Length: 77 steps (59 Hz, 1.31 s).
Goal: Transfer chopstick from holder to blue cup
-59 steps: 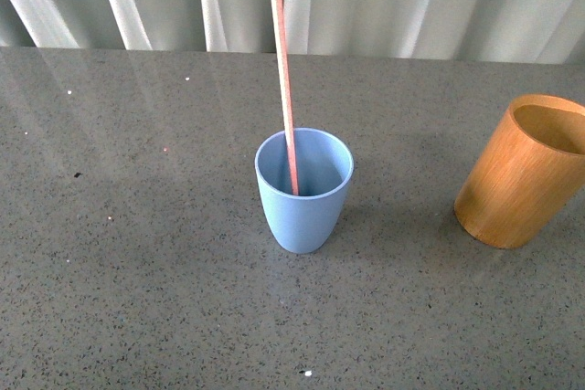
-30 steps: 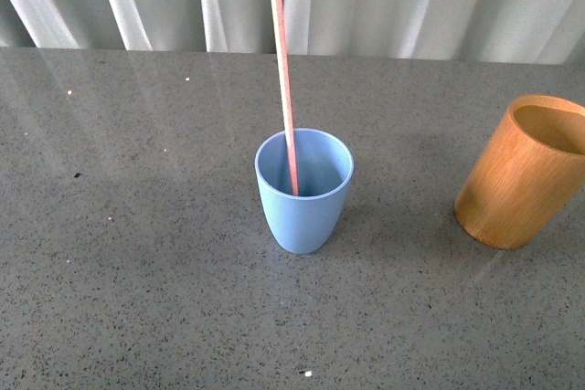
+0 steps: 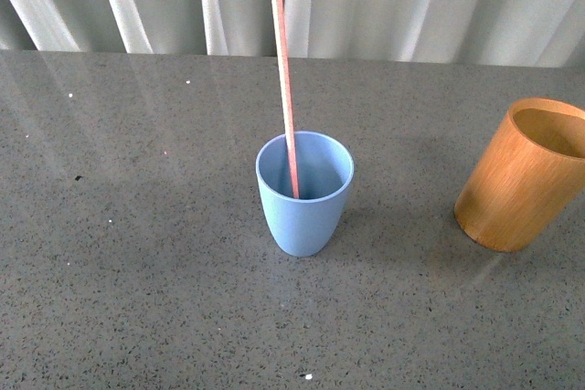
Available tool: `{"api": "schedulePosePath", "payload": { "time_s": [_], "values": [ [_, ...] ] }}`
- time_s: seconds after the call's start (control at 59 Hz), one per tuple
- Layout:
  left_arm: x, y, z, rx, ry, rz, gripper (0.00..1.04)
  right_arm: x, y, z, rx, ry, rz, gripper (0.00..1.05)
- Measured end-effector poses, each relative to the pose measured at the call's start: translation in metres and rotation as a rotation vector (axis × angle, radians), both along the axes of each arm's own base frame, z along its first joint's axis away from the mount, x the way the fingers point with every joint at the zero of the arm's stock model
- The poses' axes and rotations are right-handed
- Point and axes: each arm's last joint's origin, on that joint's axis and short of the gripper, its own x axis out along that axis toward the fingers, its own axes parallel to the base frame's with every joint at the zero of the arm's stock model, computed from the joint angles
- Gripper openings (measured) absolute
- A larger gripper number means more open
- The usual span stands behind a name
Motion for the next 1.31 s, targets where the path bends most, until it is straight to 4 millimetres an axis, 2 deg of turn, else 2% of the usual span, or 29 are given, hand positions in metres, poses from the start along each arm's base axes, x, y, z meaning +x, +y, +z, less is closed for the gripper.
{"api": "schedulePosePath", "payload": {
  "time_s": [0.153,0.356,0.407,0.492,1.305],
  "values": [
    [0.0,0.0,0.0,0.0,0.0,0.0,0.98,0.0,0.0,0.0,0.0,0.0,0.0,0.35],
    [0.0,0.0,0.0,0.0,0.0,0.0,0.98,0.0,0.0,0.0,0.0,0.0,0.0,0.69],
    [0.0,0.0,0.0,0.0,0.0,0.0,0.98,0.0,0.0,0.0,0.0,0.0,0.0,0.81],
    [0.0,0.0,0.0,0.0,0.0,0.0,0.98,0.0,0.0,0.0,0.0,0.0,0.0,0.95],
    [0.0,0.0,0.0,0.0,0.0,0.0,0.98,0.0,0.0,0.0,0.004,0.0,0.0,0.95]
  ]
}}
